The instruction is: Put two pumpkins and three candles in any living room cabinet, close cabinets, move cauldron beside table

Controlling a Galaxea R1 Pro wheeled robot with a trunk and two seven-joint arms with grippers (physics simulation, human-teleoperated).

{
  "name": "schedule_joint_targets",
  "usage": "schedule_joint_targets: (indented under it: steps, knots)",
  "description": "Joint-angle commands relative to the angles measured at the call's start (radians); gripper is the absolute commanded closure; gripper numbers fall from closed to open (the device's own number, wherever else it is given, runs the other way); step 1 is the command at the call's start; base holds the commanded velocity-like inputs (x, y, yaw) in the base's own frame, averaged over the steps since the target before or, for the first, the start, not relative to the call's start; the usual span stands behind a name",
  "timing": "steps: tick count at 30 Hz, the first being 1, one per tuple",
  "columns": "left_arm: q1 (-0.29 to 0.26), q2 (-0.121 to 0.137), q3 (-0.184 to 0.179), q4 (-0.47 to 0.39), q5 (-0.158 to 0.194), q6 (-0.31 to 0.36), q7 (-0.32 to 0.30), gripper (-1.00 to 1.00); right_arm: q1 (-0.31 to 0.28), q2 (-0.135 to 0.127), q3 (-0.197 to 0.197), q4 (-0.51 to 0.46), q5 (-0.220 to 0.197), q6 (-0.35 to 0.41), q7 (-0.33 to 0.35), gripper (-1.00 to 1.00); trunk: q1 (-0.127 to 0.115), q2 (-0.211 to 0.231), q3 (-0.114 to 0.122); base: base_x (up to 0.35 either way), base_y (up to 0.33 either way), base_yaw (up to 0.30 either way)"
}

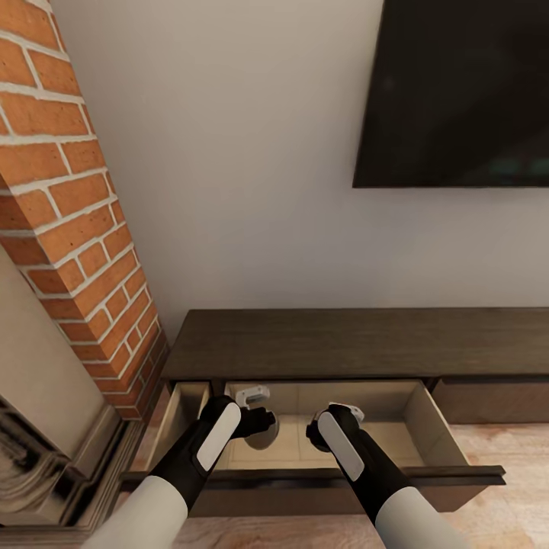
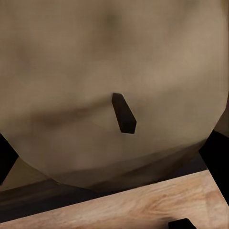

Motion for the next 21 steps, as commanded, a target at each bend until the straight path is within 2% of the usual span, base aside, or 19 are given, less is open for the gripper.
schedule_joint_targets:
  steps: [1,10,21]
  knots:
    - [-0.001,0.0,-0.002,-0.001,0.011,0.0,0.01,1.0,-0.001,0.0,0.003,-0.001,-0.008,0.001,-0.009,1.0,0.004,-0.008,-0.004,0.0,0.0,0.0]
    - [-0.001,0.0,-0.002,-0.003,0.011,-0.004,0.01,1.0,-0.001,0.0,0.003,-0.002,-0.008,-0.001,-0.008,1.0,0.038,-0.071,-0.032,0.0,0.0,0.0]
    - [-0.001,0.001,-0.042,-0.019,0.014,-0.017,0.01,1.0,-0.002,0.0,0.003,-0.003,-0.008,-0.002,-0.008,1.0,0.038,-0.071,-0.032,0.024,-0.012,0.0]
